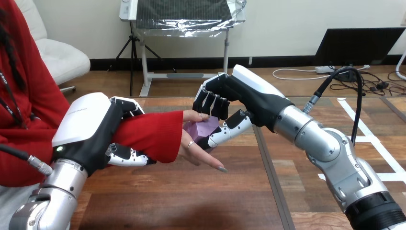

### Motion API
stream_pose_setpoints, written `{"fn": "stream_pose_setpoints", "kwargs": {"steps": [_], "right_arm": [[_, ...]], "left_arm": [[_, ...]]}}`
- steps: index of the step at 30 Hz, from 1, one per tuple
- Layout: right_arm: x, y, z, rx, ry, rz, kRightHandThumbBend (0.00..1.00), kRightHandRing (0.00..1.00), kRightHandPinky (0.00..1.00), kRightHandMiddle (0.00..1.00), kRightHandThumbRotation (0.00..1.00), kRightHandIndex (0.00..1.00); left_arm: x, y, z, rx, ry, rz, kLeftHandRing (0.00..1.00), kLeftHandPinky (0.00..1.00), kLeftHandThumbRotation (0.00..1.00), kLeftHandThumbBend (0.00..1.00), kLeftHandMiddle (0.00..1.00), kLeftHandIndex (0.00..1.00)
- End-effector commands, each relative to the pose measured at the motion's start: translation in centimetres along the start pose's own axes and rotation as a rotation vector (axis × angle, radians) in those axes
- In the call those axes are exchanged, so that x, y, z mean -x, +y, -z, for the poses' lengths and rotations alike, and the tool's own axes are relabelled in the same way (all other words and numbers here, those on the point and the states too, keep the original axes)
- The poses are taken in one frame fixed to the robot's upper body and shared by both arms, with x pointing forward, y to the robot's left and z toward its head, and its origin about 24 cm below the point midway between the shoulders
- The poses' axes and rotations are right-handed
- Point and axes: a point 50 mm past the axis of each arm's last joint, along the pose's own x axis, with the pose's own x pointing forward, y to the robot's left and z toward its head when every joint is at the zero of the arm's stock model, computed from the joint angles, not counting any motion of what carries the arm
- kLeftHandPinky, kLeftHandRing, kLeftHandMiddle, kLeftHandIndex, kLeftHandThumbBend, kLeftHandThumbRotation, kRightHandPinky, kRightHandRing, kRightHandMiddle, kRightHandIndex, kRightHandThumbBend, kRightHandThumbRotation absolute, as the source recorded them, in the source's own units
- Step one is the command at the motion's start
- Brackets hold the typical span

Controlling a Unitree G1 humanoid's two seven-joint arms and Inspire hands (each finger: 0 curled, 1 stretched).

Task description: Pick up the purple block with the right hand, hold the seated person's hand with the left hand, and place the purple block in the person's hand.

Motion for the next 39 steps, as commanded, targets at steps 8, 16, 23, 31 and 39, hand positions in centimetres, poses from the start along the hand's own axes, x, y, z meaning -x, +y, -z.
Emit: {"fn": "stream_pose_setpoints", "kwargs": {"steps": [8, 16, 23, 31, 39], "right_arm": [[0.0, -1.1, -0.5, -0.006, -0.039, 0.04, 0.69, 0.46, 0.4, 0.5, 0.02, 0.52], [0.1, -1.2, -0.1, -0.011, -0.029, 0.027, 0.59, 0.47, 0.4, 0.51, 0.3, 0.54], [0.3, -1.3, 0.2, -0.002, -0.031, 0.023, 0.58, 0.48, 0.41, 0.52, 0.53, 0.54], [0.4, -1.4, 0.5, -0.002, -0.032, 0.026, 0.57, 0.49, 0.43, 0.53, 0.68, 0.54], [0.5, -1.6, 0.8, 0.006, -0.027, 0.024, 0.58, 0.5, 0.45, 0.53, 0.74, 0.55]], "left_arm": [[-0.7, 1.0, -1.3, 0.011, -0.076, -0.053, 0.42, 0.38, 0.0, 0.81, 0.46, 0.46], [-0.7, 1.0, -1.3, 0.022, -0.07, -0.051, 0.43, 0.39, 0.0, 0.79, 0.46, 0.47], [-0.6, 1.0, -1.2, 0.017, -0.068, -0.05, 0.44, 0.39, 0.0, 0.78, 0.47, 0.48], [-0.5, 1.0, -1.1, 0.01, -0.061, -0.04, 0.44, 0.4, 0.0, 0.77, 0.48, 0.49], [-0.4, 1.0, -1.1, 0.018, -0.055, -0.039, 0.44, 0.4, 0.01, 0.77, 0.48, 0.49]]}}
